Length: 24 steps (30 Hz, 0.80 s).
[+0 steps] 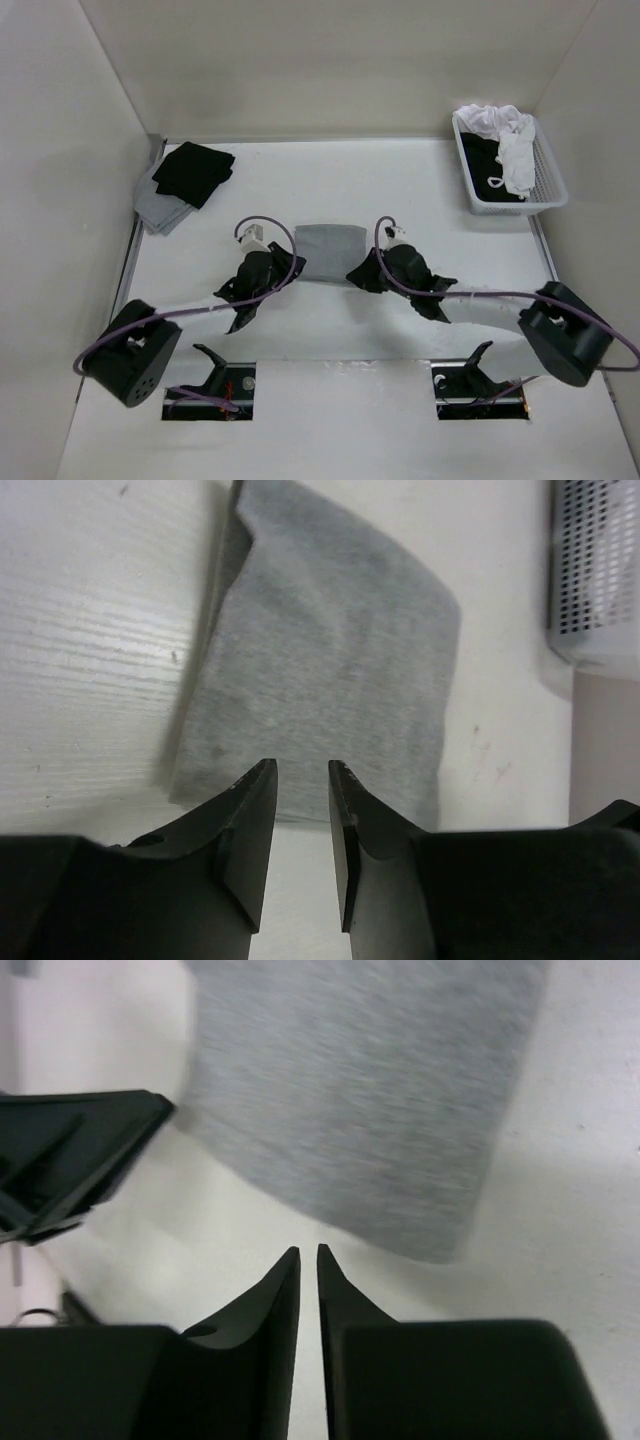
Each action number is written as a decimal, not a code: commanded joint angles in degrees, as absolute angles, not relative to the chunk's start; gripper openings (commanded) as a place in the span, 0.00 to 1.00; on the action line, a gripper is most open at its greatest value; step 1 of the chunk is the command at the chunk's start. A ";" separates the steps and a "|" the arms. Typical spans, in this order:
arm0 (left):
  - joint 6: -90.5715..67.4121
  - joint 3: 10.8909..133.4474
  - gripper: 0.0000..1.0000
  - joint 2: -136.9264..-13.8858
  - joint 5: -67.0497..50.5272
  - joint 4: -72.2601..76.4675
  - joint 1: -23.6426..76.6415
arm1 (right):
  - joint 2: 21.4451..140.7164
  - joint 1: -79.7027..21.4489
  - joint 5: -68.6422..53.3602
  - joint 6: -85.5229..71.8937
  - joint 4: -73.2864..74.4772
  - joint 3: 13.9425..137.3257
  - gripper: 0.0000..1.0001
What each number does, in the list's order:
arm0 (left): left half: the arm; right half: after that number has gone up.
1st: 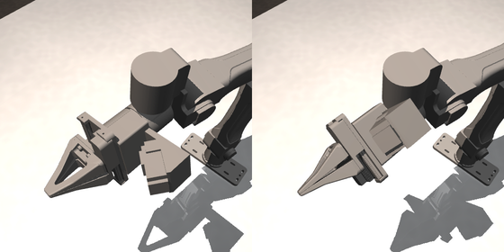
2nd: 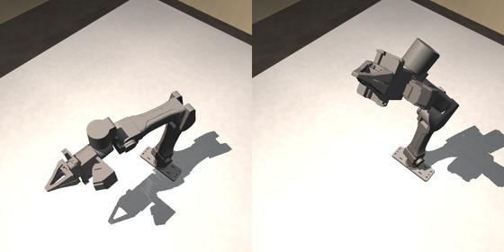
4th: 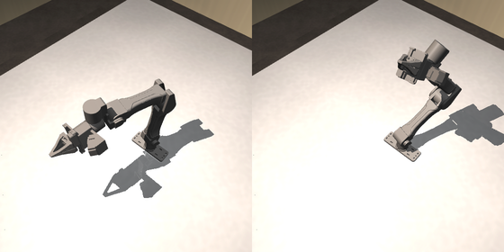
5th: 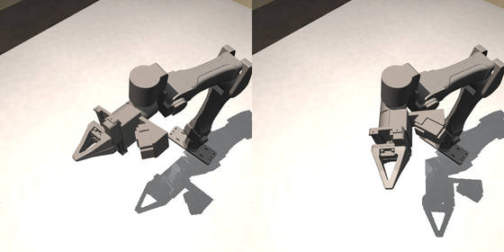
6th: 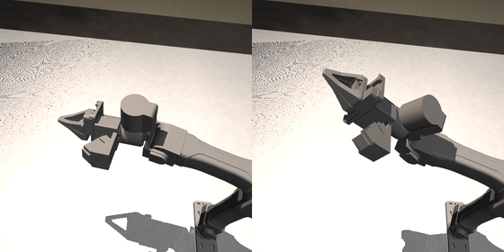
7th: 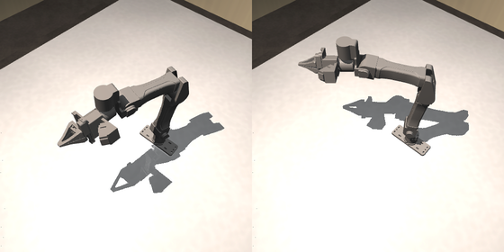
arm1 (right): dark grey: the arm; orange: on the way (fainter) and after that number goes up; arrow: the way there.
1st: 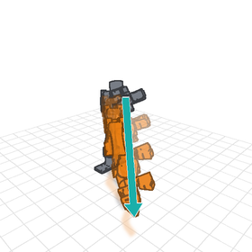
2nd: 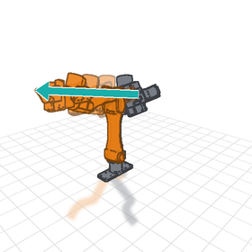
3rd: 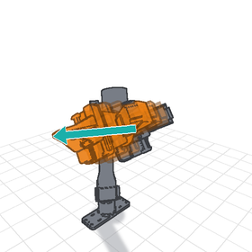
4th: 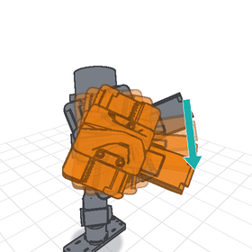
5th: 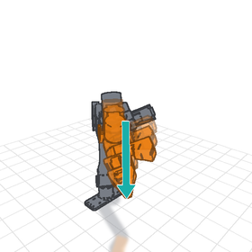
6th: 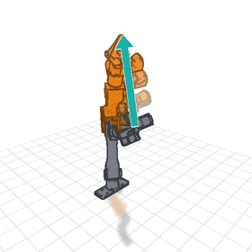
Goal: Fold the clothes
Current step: Fold the tank top
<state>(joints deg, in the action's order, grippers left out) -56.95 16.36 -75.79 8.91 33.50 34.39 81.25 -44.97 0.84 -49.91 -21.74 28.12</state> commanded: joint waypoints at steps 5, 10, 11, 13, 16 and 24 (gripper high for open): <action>-51.78 18.28 0.34 -59.17 13.70 19.27 33.79 | 63.83 -44.69 2.90 -44.57 -18.55 27.86 0.32; -46.59 21.88 0.42 -53.71 17.75 7.76 32.30 | 56.17 -40.57 6.23 -39.56 -14.59 28.47 0.43; -46.32 22.67 0.44 -53.44 18.01 5.47 31.78 | 54.86 -39.43 7.20 -38.68 -14.24 28.74 0.45; -46.14 24.16 0.45 -53.35 18.11 0.90 30.55 | 52.66 -36.62 9.30 -37.36 -14.50 28.83 0.48; -46.32 25.14 0.46 -53.35 18.11 -3.07 28.88 | 52.29 -33.10 10.90 -37.44 -15.55 27.34 0.49; -45.35 25.40 0.46 -55.28 17.93 -5.63 22.37 | 55.64 -29.40 11.43 -38.41 -19.42 22.59 0.49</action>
